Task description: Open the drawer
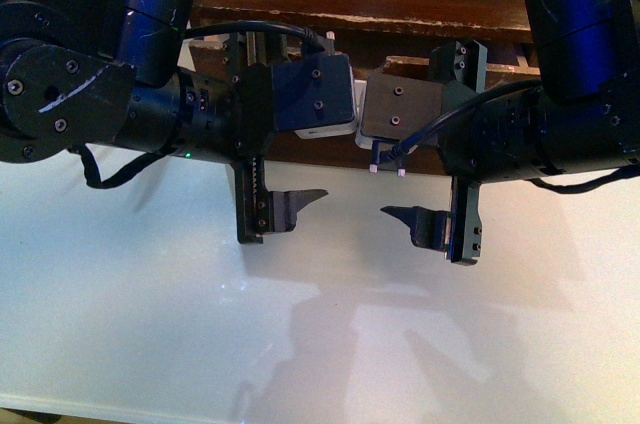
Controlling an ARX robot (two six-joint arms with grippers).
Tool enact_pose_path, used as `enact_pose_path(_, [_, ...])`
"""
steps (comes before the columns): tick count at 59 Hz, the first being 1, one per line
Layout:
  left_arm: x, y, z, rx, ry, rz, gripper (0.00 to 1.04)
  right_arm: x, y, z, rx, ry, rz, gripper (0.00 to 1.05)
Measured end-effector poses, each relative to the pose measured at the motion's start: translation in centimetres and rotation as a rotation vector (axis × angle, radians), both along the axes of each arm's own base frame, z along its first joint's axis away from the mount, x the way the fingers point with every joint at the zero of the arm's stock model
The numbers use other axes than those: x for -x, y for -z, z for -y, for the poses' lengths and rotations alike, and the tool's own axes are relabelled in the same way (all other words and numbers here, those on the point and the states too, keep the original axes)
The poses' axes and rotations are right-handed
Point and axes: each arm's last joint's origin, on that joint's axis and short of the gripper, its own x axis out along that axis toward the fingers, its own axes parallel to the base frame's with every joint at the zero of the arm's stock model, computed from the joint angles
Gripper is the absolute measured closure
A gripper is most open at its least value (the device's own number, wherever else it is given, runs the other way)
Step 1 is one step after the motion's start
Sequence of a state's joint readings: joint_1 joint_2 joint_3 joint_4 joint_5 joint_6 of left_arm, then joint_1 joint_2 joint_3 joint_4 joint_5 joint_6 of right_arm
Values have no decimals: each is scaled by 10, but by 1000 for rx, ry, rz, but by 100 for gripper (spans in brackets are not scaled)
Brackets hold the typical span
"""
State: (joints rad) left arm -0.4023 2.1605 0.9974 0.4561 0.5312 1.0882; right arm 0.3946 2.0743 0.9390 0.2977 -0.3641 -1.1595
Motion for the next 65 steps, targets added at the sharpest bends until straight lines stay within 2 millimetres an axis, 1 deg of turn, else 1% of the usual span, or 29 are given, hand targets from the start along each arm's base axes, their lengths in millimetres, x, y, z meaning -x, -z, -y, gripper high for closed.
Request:
enact_pose_path(9, [11, -1, 0, -4, -6, -10, 8, 8, 2, -1, -2, -3, -3, 9])
enact_pose_path(26, [20, -3, -2, 6, -12, -31, 8, 18, 2, -4, -15, -2, -11, 9])
enact_pose_path(65, [49, -6, -10, 6, 0, -51, 8, 46, 2, -17, -23, -39, -35, 9])
